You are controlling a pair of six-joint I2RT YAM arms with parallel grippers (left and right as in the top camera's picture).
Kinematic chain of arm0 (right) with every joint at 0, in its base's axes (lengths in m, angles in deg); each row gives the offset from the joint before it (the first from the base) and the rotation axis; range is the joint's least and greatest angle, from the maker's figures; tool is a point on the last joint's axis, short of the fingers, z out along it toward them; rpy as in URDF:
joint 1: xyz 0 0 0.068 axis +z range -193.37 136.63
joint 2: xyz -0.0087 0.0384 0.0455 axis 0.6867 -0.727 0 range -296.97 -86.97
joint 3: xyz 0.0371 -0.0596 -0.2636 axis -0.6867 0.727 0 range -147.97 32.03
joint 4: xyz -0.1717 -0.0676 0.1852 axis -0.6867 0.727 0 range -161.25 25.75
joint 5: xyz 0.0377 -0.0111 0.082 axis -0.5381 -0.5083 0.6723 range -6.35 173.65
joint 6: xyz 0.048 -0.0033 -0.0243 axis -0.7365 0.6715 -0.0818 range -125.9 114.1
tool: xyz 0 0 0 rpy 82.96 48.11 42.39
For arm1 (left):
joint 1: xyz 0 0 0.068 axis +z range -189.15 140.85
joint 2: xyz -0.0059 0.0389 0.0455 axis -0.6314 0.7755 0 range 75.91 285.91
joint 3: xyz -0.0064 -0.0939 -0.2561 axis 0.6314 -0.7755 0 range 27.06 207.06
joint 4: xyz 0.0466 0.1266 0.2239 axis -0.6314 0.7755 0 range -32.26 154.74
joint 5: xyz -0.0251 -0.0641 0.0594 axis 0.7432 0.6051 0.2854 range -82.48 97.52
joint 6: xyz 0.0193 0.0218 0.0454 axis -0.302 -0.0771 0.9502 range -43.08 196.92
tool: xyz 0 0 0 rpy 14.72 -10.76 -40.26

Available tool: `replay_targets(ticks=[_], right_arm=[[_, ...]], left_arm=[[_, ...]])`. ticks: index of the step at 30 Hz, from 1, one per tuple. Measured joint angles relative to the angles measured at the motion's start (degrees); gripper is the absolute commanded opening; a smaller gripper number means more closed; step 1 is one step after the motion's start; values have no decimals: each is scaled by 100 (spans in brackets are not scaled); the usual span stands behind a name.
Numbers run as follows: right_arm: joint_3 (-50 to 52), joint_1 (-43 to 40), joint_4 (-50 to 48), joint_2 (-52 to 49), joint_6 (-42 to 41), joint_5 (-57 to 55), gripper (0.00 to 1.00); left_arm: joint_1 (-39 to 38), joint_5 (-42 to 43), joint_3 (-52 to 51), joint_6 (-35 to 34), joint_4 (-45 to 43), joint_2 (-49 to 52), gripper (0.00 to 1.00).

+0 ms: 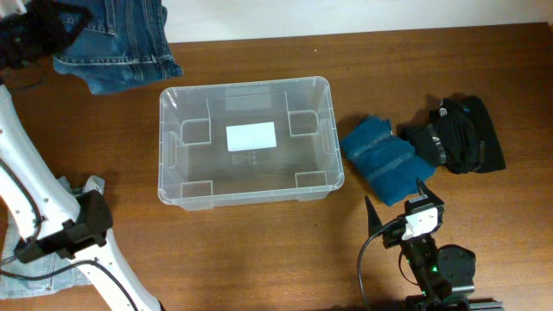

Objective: Pack container
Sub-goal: 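Lift the dark-blue jeans with the left gripper over the container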

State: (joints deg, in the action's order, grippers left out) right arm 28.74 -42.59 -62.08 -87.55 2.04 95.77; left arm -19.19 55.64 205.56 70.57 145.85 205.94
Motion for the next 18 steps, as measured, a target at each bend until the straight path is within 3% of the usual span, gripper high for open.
replay_targets(ticks=[5, 11, 18], right_arm=[[0, 0, -2, 0, 2, 2, 98], [0, 0, -2, 0, 2, 0, 98], [0, 0, -2, 0, -4, 0, 98]], left_arm=[[-210, 400, 0, -127, 894, -70, 1], [-852, 446, -15, -219, 894, -70, 1], [-2026, -345, -33, -258, 894, -70, 1]])
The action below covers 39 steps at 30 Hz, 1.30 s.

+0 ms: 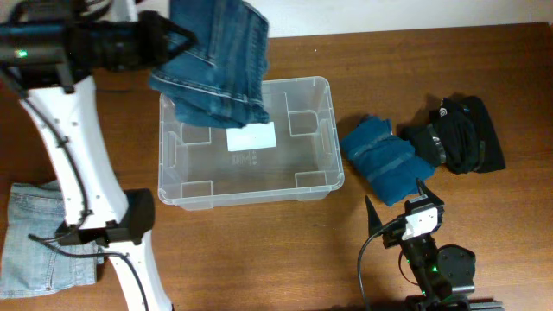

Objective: Pack container
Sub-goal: 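Lift the dark-blue jeans with the left gripper over the container, then lower the dark-blue jeans into the container and open the left gripper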

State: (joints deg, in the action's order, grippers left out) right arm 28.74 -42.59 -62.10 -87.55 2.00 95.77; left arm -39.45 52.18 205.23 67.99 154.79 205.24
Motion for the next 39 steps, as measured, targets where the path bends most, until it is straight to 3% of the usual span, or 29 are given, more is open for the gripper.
replay_targets(ticks=[7, 13, 23, 39], right_arm=[[0, 0, 0, 0, 0, 2, 98], [0, 0, 0, 0, 4, 2, 98], [0, 0, 0, 0, 2, 2, 98], [0, 0, 0, 0, 2, 2, 98]], left_arm=[[-896, -1241, -356, -17, -2, 0, 1], [-1569, -2284, -1266, -20, -2, 0, 1], [-2667, -3480, -2339, -170, -17, 4, 1], [-2055, -3908, -3838, -702, -752, 0, 1]])
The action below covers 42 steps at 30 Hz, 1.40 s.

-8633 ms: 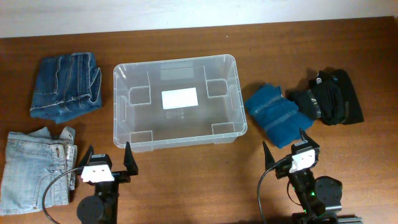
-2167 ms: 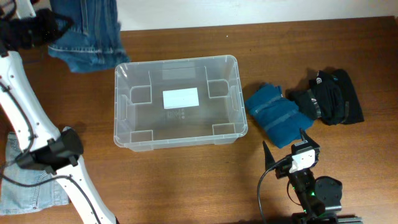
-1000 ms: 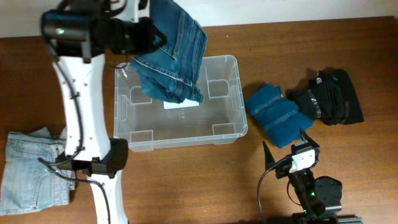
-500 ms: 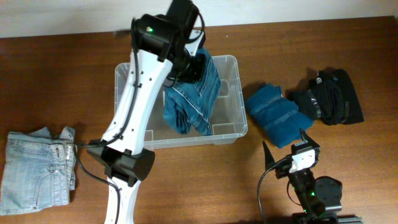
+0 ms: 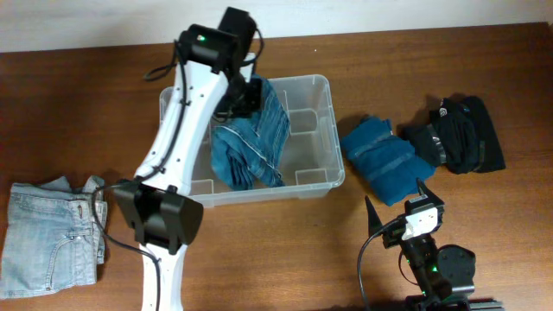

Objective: Pack container
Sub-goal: 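Lower the dark-blue jeans into the container and open the left gripper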

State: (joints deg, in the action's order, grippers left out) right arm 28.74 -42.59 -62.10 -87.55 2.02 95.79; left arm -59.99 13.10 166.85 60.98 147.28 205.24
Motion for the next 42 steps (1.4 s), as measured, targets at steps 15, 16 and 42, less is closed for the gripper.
replay_targets(ticks=[15, 16, 42], right_arm=[[0, 0, 0, 0, 0, 0, 99], [0, 0, 0, 0, 0, 0, 98], [0, 0, 2, 0, 2, 0, 98]], left_arm=[[767, -35, -1099, -39, -894, -87, 1], [767, -46, -1191, -39, -957, -98, 1], [1038, 2131, -1930, -520, -2151, -120, 1]])
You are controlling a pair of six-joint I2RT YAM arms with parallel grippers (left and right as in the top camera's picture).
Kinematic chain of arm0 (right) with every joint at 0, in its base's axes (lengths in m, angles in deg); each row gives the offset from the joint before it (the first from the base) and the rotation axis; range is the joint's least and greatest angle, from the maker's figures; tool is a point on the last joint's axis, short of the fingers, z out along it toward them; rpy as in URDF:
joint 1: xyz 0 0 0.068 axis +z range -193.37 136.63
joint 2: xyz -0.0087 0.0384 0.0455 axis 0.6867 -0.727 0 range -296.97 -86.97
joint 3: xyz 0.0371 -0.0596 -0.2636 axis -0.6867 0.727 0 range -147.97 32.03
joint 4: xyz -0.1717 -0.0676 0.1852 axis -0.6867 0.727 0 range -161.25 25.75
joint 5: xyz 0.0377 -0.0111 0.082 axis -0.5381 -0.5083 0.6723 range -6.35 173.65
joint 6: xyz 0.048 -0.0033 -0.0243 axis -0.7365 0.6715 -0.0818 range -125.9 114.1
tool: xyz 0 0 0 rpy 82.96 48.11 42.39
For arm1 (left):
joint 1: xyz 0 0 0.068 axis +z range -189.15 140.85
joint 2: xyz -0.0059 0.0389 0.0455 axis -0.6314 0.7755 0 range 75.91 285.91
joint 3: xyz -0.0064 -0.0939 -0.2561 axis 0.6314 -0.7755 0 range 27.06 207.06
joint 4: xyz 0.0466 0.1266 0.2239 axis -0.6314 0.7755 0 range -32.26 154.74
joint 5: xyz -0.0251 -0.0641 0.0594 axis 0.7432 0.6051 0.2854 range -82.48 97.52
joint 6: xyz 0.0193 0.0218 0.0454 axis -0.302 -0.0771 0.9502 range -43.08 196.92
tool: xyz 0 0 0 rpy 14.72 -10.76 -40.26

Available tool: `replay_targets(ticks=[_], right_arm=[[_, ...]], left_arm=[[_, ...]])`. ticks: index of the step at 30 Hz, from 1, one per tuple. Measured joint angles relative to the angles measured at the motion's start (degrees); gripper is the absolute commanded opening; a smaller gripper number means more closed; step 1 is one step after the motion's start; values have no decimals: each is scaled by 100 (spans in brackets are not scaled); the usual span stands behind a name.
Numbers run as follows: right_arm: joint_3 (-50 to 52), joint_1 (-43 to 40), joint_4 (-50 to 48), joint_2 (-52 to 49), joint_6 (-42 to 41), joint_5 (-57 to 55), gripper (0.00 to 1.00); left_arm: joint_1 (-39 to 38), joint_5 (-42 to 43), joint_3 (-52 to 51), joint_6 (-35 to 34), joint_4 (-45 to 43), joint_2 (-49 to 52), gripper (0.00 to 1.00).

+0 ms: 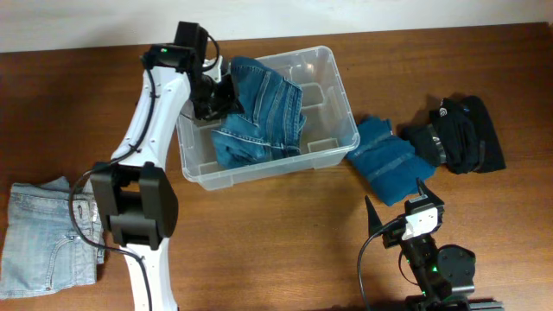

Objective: Pack container
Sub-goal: 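Lower the dark-blue jeans into the container and open the left gripper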

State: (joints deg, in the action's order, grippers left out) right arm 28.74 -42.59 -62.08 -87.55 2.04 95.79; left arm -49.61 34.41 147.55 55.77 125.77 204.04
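Observation:
The clear plastic container (341, 130) sits askew at mid table. Dark blue jeans (263, 112) lie bunched inside it and reach over its far rim. My left gripper (220, 95) is down in the container's left end, against the left edge of the jeans. Its fingers are dark against the cloth, so their gap does not show. Near the front edge, my right gripper (397, 207) rests open and holds nothing. A folded teal cloth (389, 160) lies just right of the container. Further right is a black garment (462, 134).
Light blue jeans (47, 233) lie flat at the table's left edge, beside the left arm's base. The left arm's white links run from that base up to the container's left end.
The left gripper has moved to the container's left end. The jeans now lie lower and spread to the right inside. The container has turned and shifted right, against the teal cloth.
The left gripper first held the dark jeans up at the far left corner, then over the container's left part. Then it was lowered into the container with them. Now the jeans lie inside and the container is askew. The right arm stayed still throughout.

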Motion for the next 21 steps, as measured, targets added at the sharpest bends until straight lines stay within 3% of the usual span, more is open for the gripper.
replay_targets(ticks=[7, 8, 9, 11, 14, 21], right_arm=[[0, 0, -2, 0, 0, -2, 98], [0, 0, 0, 0, -2, 0, 98], [0, 0, -2, 0, -2, 0, 98], [0, 0, 0, 0, 0, 0, 98], [0, 0, -2, 0, 0, 0, 98], [0, 0, -2, 0, -4, 0, 98]], left_arm=[[133, -372, -44, -275, -120, 0, 1], [131, -442, -74, -293, -122, 0, 9], [133, -573, -125, -304, -118, 0, 49], [131, -785, -162, -297, -52, 0, 69], [133, -1250, -175, -92, 188, 0, 72], [192, -1847, -177, 660, 203, 0, 65]])
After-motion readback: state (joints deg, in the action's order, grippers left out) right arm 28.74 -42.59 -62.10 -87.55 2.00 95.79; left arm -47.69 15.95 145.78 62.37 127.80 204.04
